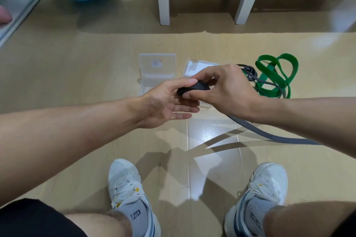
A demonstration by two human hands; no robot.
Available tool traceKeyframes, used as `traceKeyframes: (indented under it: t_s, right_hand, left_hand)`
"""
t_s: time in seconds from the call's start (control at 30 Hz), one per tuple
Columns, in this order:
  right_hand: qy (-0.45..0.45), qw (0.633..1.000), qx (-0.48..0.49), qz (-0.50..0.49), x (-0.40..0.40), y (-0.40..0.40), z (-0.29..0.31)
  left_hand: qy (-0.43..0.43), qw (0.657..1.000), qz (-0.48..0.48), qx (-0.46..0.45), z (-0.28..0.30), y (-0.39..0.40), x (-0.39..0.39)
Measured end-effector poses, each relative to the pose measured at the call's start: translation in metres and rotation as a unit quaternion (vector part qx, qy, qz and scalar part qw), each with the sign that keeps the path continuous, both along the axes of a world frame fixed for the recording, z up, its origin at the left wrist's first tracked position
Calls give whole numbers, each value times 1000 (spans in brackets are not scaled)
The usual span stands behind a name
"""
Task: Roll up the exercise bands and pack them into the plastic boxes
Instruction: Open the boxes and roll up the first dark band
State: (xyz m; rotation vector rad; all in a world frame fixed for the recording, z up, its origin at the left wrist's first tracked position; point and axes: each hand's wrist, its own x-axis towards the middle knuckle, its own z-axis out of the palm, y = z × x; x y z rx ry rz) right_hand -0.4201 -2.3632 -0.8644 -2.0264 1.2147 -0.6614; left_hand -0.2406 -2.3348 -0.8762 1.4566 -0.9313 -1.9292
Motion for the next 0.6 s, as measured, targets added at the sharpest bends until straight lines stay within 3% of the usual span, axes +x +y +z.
traceKeyframes:
  t_s: [0.07,0.17,0.3,0.43,0.6]
  right_hand:
    - [25,1000,-6,11,-1,0,1]
    - [70,997,-15,30,-2,0,-1]
    - [142,987,-56,56,0,4,-1]
    - [145,985,-71,67,4,6,-1]
    - [6,999,16,39,-3,0,-2]
  left_hand:
    - [-15,999,-31,10,0,0,0]
    - [-116,990,-73,4,0,0,-4]
    - [-200,977,-66,-18,-6,3,-14]
    - [-185,981,-48,-43,-8,3,-16]
    - [-67,996,-28,-44,-4,-2,-3]
